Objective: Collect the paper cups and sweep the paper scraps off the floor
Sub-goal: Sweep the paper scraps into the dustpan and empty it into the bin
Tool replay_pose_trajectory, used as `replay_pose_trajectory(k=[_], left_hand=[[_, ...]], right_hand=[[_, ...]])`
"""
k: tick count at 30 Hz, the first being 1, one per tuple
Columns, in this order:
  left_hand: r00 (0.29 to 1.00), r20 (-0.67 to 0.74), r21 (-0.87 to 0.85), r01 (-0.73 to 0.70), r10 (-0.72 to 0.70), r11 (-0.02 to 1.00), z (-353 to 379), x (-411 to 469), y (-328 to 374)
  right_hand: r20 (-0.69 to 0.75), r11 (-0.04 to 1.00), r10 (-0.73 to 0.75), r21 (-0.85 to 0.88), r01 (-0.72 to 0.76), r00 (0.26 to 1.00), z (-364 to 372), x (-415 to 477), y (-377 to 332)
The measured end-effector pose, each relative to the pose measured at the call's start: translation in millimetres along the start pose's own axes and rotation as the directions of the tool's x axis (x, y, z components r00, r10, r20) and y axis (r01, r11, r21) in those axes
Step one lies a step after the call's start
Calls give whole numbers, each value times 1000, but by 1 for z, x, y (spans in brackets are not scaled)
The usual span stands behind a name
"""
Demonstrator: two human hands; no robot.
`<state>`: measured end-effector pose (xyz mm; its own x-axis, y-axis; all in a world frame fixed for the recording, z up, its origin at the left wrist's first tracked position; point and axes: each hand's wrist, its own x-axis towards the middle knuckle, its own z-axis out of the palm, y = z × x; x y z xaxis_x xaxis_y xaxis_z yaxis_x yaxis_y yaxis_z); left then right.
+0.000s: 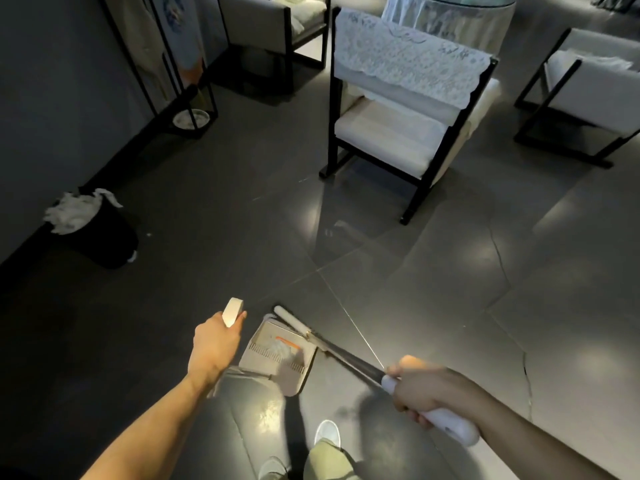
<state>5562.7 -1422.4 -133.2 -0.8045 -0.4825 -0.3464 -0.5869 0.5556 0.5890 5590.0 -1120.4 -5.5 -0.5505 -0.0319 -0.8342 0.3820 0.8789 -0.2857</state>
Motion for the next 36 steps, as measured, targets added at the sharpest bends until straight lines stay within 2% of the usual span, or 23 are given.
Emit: replay_pose_trajectory(k=[5, 9, 14, 18, 20, 24, 27, 31, 36], left_hand=[[999, -37, -101, 35, -39, 994, -22, -11, -22], [994, -60, -125, 80, -88, 989, -38, -15, -46], [980, -87, -179, 161, -179, 971, -46, -4, -71], [967, -142, -174, 186, -212, 967, -61, 16, -80], [966, -145, -173, 189, -214, 967, -68, 24, -83], [964, -155, -152, 191, -214, 970, -86, 36, -88], [935, -231, -253, 208, -268, 945, -104, 52, -88], [901, -277, -379, 216, -333, 900, -125, 82, -77], [895, -312, -372, 193, -319, 908, -150, 147, -60]], right_hand=[[33, 987, -17, -161, 22, 999, 4, 9, -29], [-15, 966, -30, -257, 25, 999, 16, 32, -54], [6, 850, -14, -527, 15, 1000, 51, 59, -83], [144, 746, -27, -656, 116, 989, 79, 61, -89], [190, 742, -25, -654, 146, 981, 76, 54, -96], [183, 785, -30, -605, 136, 983, 36, 35, -122], [174, 756, -78, -631, 172, 982, 9, 33, -148], [134, 769, -161, -604, 210, 978, -16, 59, -193], [128, 804, -172, -555, 214, 977, -57, 113, -272]])
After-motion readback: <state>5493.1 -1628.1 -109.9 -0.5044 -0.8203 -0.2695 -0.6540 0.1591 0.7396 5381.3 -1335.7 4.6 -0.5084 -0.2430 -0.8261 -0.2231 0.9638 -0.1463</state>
